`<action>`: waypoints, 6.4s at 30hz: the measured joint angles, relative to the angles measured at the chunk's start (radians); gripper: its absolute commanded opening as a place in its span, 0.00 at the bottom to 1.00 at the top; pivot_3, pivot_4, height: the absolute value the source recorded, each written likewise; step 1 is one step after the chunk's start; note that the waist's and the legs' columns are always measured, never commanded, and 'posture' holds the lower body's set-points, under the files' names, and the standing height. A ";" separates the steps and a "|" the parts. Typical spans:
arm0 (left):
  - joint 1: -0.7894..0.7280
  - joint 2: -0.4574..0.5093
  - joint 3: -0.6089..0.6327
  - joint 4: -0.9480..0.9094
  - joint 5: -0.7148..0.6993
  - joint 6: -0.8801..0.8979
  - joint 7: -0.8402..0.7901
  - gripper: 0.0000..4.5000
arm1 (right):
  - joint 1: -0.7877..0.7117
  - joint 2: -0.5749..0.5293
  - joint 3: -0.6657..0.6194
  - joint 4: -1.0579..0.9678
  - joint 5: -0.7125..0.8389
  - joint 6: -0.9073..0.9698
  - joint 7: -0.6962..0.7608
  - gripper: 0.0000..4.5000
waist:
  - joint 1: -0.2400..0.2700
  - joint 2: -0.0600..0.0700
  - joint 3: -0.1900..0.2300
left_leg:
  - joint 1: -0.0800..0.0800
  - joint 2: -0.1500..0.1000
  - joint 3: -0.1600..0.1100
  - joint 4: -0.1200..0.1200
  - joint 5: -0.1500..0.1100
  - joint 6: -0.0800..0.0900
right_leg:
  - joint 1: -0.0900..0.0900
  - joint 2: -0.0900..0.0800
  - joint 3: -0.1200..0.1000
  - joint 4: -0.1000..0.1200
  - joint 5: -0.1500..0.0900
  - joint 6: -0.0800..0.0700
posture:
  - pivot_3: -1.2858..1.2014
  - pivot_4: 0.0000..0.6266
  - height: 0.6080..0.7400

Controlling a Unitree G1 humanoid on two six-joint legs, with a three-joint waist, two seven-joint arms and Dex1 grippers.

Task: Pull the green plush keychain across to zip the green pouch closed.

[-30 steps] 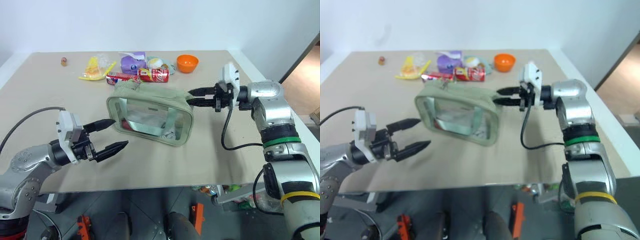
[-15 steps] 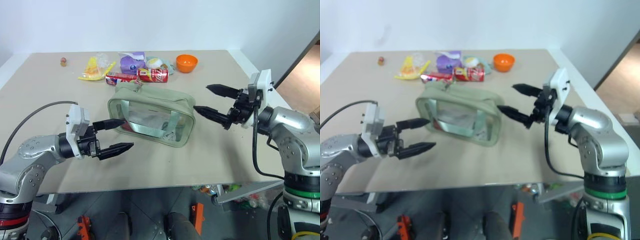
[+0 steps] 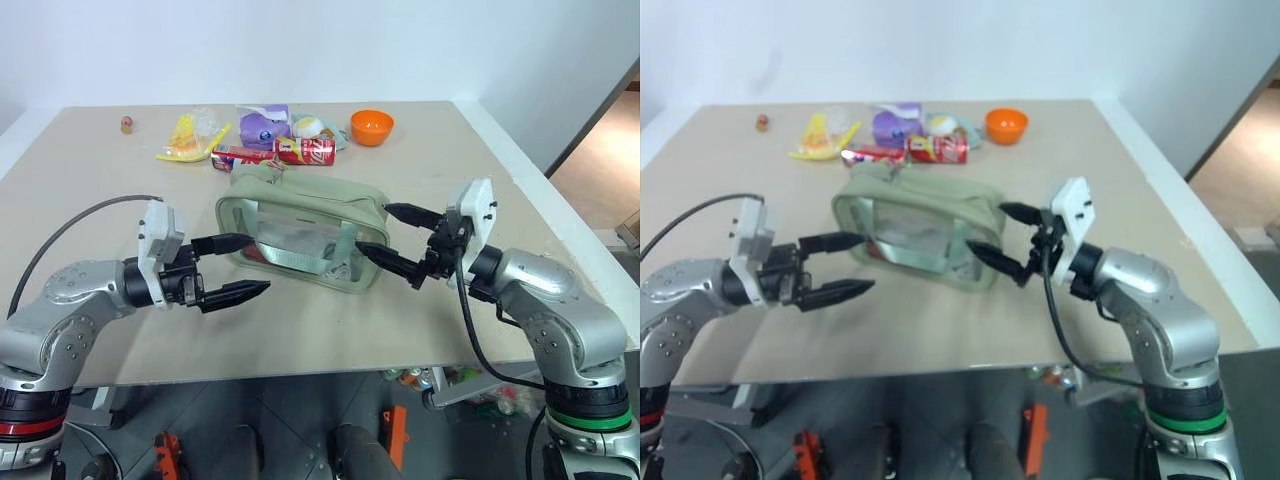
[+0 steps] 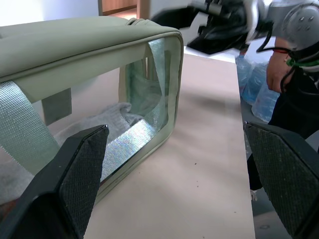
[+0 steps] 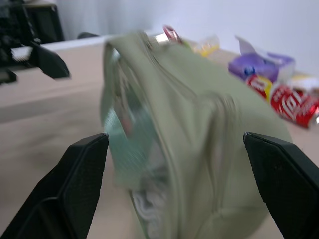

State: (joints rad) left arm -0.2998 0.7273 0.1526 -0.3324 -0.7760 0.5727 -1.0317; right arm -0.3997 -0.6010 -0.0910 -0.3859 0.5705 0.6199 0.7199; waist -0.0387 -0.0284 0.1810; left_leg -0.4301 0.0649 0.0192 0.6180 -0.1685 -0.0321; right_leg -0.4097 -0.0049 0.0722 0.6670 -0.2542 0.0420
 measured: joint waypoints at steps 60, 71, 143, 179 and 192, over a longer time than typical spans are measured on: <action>-0.071 -0.007 0.092 0.052 0.064 -0.059 0.161 1.00 | -0.140 -0.095 0.045 0.367 -0.145 -0.432 0.414 0.01 | -0.010 0.000 0.000 | 0.005 0.001 0.002 0.000 0.000 0.000 | 0.002 0.002 0.002 0.002 0.001 -0.001 | 0.52 0.24 1.00; -0.055 -0.029 0.081 0.072 0.101 -0.087 0.179 1.00 | -0.141 -0.095 0.045 0.368 -0.151 -0.432 0.413 0.01 | -0.010 0.000 0.000 | 0.005 0.001 0.002 0.000 0.000 0.000 | 0.002 0.002 0.003 0.002 0.001 -0.001 | 0.52 0.24 1.00; -0.816 -0.199 -0.154 1.294 0.551 -0.639 -0.490 0.13 | -0.116 -0.105 0.044 0.302 -0.174 -0.422 0.346 0.00 | -0.008 0.000 0.000 | 0.000 0.001 0.001 0.001 0.000 0.001 | -0.002 0.004 0.002 0.003 0.001 0.000 | 0.52 0.24 1.00; -0.743 -0.176 -0.224 0.793 0.484 -0.591 -0.487 0.01 | -0.130 -0.104 0.056 0.332 -0.187 -0.426 0.356 0.00 | -0.008 0.000 0.000 | 0.001 0.001 0.001 0.004 0.000 0.001 | -0.002 0.004 0.003 0.008 0.001 0.000 | 0.52 0.24 1.00; -0.763 -0.105 -0.229 0.764 0.461 -0.485 -0.543 0.65 | -0.129 -0.100 0.059 0.330 -0.187 -0.427 0.349 0.00 | -0.010 0.000 0.000 | 0.001 0.001 0.000 0.004 0.000 0.001 | -0.002 0.004 0.003 0.010 0.000 0.000 | 0.52 0.24 1.00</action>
State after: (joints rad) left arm -1.0629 0.6223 -0.0761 0.4316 -0.3155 0.0873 -1.5746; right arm -0.5286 -0.7009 -0.0323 -0.0561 0.3830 0.1929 1.0686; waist -0.0488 -0.0284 0.1811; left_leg -0.4287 0.0659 0.0197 0.6217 -0.1687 -0.0314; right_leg -0.4117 -0.0005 0.0750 0.6770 -0.2545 0.0416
